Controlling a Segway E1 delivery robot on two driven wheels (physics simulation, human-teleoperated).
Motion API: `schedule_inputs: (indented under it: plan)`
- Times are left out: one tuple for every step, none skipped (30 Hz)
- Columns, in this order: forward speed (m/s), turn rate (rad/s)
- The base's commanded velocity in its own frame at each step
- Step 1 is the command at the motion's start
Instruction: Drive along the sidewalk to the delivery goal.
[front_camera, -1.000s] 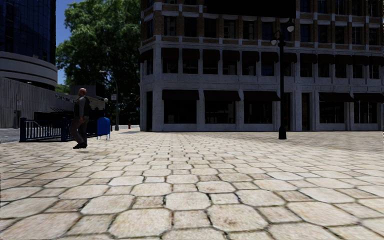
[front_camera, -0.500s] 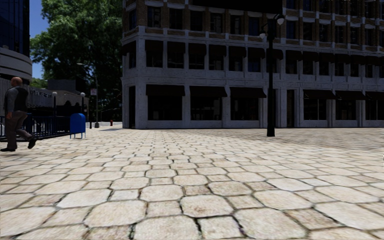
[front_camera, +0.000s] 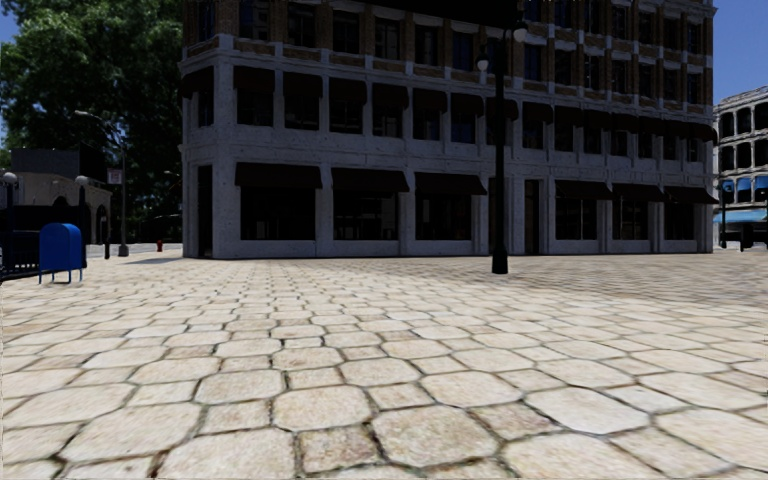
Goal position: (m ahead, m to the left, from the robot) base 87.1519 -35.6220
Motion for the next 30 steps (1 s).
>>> schedule_inputs:
  plan:
    - [1.42,-0.48]
    - [1.42,-0.48]
    - [1.44,-0.48]
    - [1.44,-0.48]
    - [1.61,-0.48]
    - [1.88,-0.48]
    - [1.96,-0.48]
    - [1.96,-0.48]
    - [1.98,-0.48]
    - [1.98,-0.48]
    - [1.98,-0.48]
    - [1.98,-0.48]
    - [1.98,-0.48]
    - [1.99,-0.48]
    - [1.99,-0.48]
    - [1.99,-0.48]
    - [1.99,-0.48]
    - [1.99,-0.48]
    - [1.99,-0.48]
    - [1.99,-0.48]
    - [1.99,-0.48]
    - [1.99,-0.48]
    - [1.99,-0.48]
    - [1.99,-0.48]
    - [1.99,-0.48]
    - [1.99,-0.48]
    - [1.99,-0.48]
    - [1.99,-0.48]
    - [1.99,-0.48]
    - [1.99,-0.48]
